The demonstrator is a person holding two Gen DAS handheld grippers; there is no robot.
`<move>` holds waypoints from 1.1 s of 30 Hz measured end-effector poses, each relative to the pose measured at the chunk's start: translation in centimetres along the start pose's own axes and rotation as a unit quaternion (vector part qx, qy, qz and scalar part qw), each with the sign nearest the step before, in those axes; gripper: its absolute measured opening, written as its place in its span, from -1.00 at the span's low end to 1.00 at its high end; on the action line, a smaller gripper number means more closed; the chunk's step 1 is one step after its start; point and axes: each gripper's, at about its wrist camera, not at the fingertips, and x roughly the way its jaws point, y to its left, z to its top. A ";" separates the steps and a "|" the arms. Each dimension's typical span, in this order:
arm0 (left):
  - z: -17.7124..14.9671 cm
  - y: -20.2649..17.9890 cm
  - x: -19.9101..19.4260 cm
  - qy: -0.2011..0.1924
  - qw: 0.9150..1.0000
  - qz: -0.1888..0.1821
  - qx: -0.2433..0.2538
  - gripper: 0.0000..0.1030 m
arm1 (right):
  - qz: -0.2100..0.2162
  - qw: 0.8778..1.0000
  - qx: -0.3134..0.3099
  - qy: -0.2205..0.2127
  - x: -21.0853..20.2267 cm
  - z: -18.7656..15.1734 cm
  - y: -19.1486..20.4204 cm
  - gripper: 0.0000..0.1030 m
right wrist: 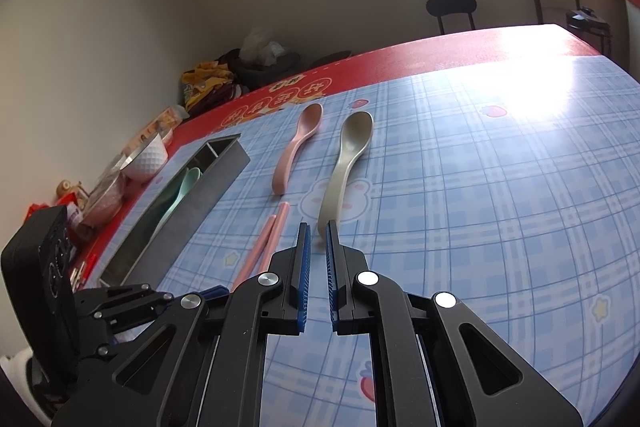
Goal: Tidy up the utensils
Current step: 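Close the left tool on one pink chopstick and lift it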
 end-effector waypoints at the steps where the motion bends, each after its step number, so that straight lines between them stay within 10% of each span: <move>1: 0.0 0.2 0.0 0.000 1.000 -0.003 -0.005 -0.88 | 0.000 1.000 0.001 0.000 0.0 0.0 0.0 -0.84; 33: -0.5 1.9 -2.8 -0.037 0.997 -0.022 -0.059 -0.88 | 0.022 0.999 0.012 0.030 1.3 -0.1 -0.3 -0.84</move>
